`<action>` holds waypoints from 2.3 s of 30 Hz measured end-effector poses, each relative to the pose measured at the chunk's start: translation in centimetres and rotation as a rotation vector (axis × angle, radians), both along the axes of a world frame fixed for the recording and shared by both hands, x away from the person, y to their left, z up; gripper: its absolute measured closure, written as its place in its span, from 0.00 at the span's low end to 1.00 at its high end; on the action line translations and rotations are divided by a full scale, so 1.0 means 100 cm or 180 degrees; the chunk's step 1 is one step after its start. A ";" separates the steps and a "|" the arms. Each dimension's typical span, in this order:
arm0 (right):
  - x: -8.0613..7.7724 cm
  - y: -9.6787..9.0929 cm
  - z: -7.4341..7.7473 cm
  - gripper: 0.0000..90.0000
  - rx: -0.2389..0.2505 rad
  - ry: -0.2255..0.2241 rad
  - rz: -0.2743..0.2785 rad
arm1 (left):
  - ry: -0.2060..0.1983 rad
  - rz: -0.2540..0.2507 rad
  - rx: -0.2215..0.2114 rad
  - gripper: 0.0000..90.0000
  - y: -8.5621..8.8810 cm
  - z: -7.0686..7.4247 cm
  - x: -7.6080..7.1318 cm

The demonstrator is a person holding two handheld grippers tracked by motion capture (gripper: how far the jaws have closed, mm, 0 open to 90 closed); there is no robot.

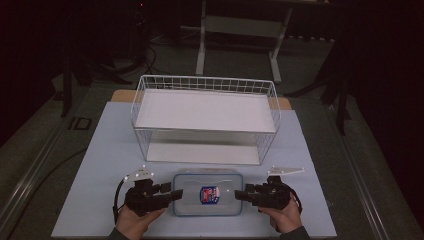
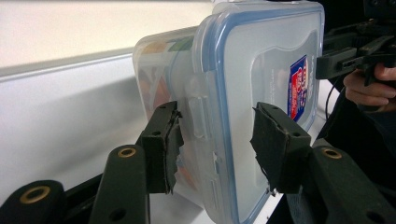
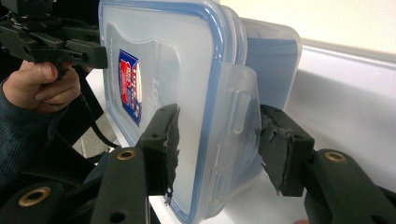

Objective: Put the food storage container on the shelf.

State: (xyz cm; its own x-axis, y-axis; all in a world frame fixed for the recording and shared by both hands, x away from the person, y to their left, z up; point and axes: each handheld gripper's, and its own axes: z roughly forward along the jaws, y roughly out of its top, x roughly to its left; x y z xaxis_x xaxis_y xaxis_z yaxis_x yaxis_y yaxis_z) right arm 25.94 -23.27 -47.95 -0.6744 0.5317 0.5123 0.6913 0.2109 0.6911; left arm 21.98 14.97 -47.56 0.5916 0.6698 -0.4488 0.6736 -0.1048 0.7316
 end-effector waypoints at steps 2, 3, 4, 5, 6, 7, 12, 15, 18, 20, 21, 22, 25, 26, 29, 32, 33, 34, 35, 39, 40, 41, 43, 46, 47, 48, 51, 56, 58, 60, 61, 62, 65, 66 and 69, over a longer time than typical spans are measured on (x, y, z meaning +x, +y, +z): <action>-0.001 0.000 0.003 0.55 -0.0006 -0.0037 -0.0004 | -0.0050 -0.0008 -0.0002 0.57 0.001 0.003 0.000; -0.001 0.000 0.003 0.55 -0.0006 -0.0037 -0.0004 | -0.0050 -0.0008 -0.0002 0.57 0.001 0.003 0.000; -0.001 0.001 0.004 0.55 -0.0007 -0.0054 -0.0005 | -0.0066 -0.0008 -0.0002 0.57 0.001 0.004 0.000; -0.001 0.001 0.006 0.55 -0.0014 -0.0099 -0.0004 | -0.0091 -0.0017 -0.0003 0.57 0.001 0.005 0.000; -0.001 0.001 0.006 0.55 -0.0014 -0.0099 -0.0004 | -0.0091 -0.0017 -0.0003 0.57 0.001 0.005 0.000; -0.002 0.001 0.009 0.55 -0.0013 -0.0137 -0.0015 | -0.0124 -0.0017 -0.0003 0.57 0.001 0.008 0.000; -0.003 0.002 0.012 0.55 -0.0010 -0.0184 -0.0018 | -0.0183 -0.0018 0.0006 0.57 0.002 0.011 0.000; -0.004 0.002 0.018 0.55 -0.0007 -0.0264 -0.0020 | -0.0262 -0.0036 0.0019 0.57 0.002 0.018 0.000; -0.004 0.002 0.022 0.55 0.0002 -0.0304 -0.0024 | -0.0290 -0.0038 0.0027 0.57 0.002 0.022 0.000; -0.004 0.002 0.023 0.55 0.0008 -0.0327 -0.0028 | -0.0314 -0.0044 0.0039 0.57 0.002 0.025 0.000; -0.004 0.002 0.025 0.55 0.0015 -0.0328 -0.0032 | -0.0321 -0.0047 0.0039 0.57 0.002 0.026 0.001; -0.004 0.001 0.026 0.55 0.0009 -0.0343 -0.0030 | -0.0327 -0.0049 0.0044 0.57 0.002 0.027 0.001; -0.004 0.001 0.029 0.55 0.0017 -0.0370 -0.0030 | -0.0345 -0.0058 0.0056 0.57 0.001 0.031 0.001; -0.004 0.001 0.030 0.55 0.0023 -0.0371 -0.0036 | -0.0354 -0.0059 0.0060 0.57 0.001 0.033 0.002; -0.004 0.000 0.034 0.55 0.0041 -0.0412 -0.0037 | -0.0401 -0.0067 0.0079 0.57 0.001 0.039 0.003; -0.003 0.000 0.039 0.55 0.0057 -0.0455 -0.0047 | -0.0442 -0.0064 0.0078 0.57 0.000 0.045 0.004; -0.003 0.000 0.040 0.55 0.0060 -0.0466 -0.0048 | -0.0456 -0.0067 0.0080 0.57 0.001 0.046 0.004; -0.003 0.000 0.042 0.55 0.0063 -0.0482 -0.0048 | -0.0469 -0.0061 0.0082 0.57 0.001 0.048 0.004; -0.003 0.000 0.042 0.55 0.0063 -0.0482 -0.0048 | -0.0469 -0.0061 0.0082 0.57 0.001 0.048 0.004; -0.001 0.001 0.050 0.55 0.0081 -0.0546 -0.0057 | -0.0536 -0.0073 0.0100 0.57 0.002 0.056 0.006; -0.001 0.002 0.051 0.55 0.0080 -0.0553 -0.0059 | -0.0549 -0.0072 0.0098 0.57 0.003 0.058 0.006; -0.001 0.002 0.052 0.55 0.0084 -0.0570 -0.0059 | -0.0561 -0.0072 0.0100 0.57 0.003 0.059 0.007; 0.000 0.002 0.056 0.55 0.0088 -0.0598 -0.0061 | -0.0596 -0.0072 0.0101 0.57 0.003 0.063 0.007; 0.001 0.003 0.062 0.55 0.0087 -0.0641 -0.0065 | -0.0648 -0.0072 0.0101 0.57 0.003 0.069 0.008; 0.001 0.003 0.064 0.55 0.0087 -0.0664 -0.0061 | -0.0666 -0.0072 0.0095 0.57 0.003 0.070 0.008; 0.001 0.003 0.066 0.55 0.0088 -0.0678 -0.0061 | -0.0679 -0.0075 0.0100 0.57 0.003 0.072 0.009; 0.002 0.002 0.072 0.55 0.0082 -0.0725 -0.0067 | -0.0721 -0.0078 0.0095 0.57 0.003 0.078 0.010; 0.003 0.002 0.080 0.55 0.0091 -0.0794 -0.0073 | -0.0790 -0.0083 0.0098 0.57 0.003 0.085 0.011; 0.003 0.002 0.084 0.55 0.0092 -0.0820 -0.0075 | -0.0812 -0.0084 0.0101 0.57 0.003 0.088 0.012; 0.004 0.002 0.087 0.55 0.0090 -0.0841 -0.0079 | -0.0829 -0.0081 0.0088 0.57 0.003 0.091 0.013; 0.004 0.002 0.088 0.55 0.0088 -0.0852 -0.0078 | -0.0841 -0.0087 0.0096 0.57 0.003 0.092 0.013; 0.004 0.002 0.090 0.55 0.0087 -0.0863 -0.0078 | -0.0851 -0.0086 0.0091 0.57 0.003 0.093 0.013; 0.005 0.003 0.094 0.55 0.0089 -0.0892 -0.0075 | -0.0878 -0.0078 0.0088 0.57 0.004 0.097 0.014; 0.005 0.003 0.096 0.55 0.0091 -0.0900 -0.0075 | -0.0887 -0.0077 0.0085 0.57 0.004 0.098 0.014; 0.007 0.004 0.101 0.55 0.0092 -0.0937 -0.0070 | -0.0913 -0.0071 0.0087 0.57 0.005 0.103 0.015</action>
